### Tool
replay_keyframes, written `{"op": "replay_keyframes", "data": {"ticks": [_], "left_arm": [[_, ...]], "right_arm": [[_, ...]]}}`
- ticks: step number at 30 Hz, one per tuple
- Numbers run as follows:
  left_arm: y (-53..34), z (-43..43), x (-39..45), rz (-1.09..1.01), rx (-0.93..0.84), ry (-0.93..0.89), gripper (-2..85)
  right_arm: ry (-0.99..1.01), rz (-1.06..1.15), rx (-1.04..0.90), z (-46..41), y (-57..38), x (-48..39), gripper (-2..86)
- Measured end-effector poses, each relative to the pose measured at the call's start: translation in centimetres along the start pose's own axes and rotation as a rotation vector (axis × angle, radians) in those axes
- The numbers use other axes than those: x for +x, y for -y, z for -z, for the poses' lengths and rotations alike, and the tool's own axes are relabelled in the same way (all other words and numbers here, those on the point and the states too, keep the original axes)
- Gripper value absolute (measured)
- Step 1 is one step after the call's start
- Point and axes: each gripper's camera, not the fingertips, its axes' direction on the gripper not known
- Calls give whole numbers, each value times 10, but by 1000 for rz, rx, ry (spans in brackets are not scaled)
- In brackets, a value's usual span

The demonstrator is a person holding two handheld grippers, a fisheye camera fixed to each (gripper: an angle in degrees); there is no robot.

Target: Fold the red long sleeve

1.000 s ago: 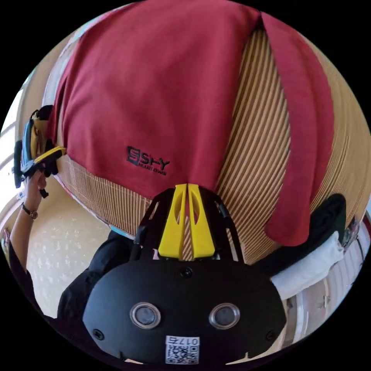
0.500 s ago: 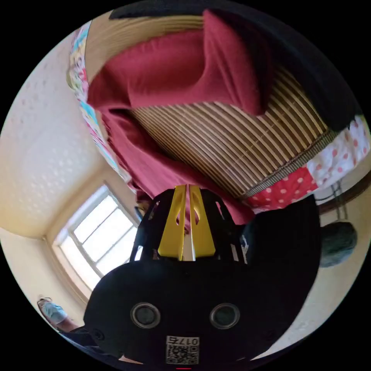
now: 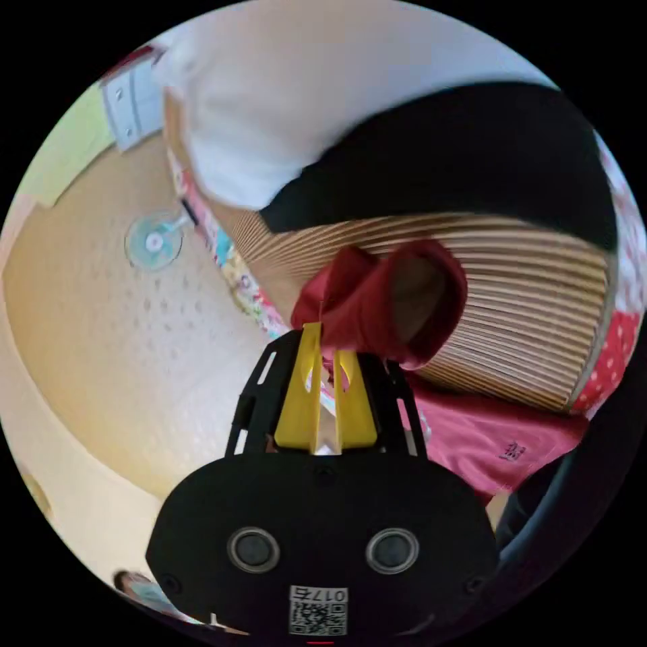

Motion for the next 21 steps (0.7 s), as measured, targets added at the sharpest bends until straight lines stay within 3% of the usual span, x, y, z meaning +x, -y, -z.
{"op": "replay_keyframes", "data": {"ticks": [4,7,11,15,18,21], "left_arm": [[12,35,-27,-24,113,-183,23],[32,54,-44,-30,170,-418,48],[64,67,-65,60,257,-656,72],[108,57,-81,243,334,-996,120],[139,48,-81,374,397,-1127,132],[173,28,-75,512,342,-1145,143]], "right_arm": [[6,446,-95,29,-16,-109,11],[-77,578,-51,75,-18,-141,18],[-318,410,78,129,4,-101,21],[-438,274,84,148,15,-48,19],[-256,163,164,169,0,-17,19],[-100,96,213,176,-15,-4,20]]}}
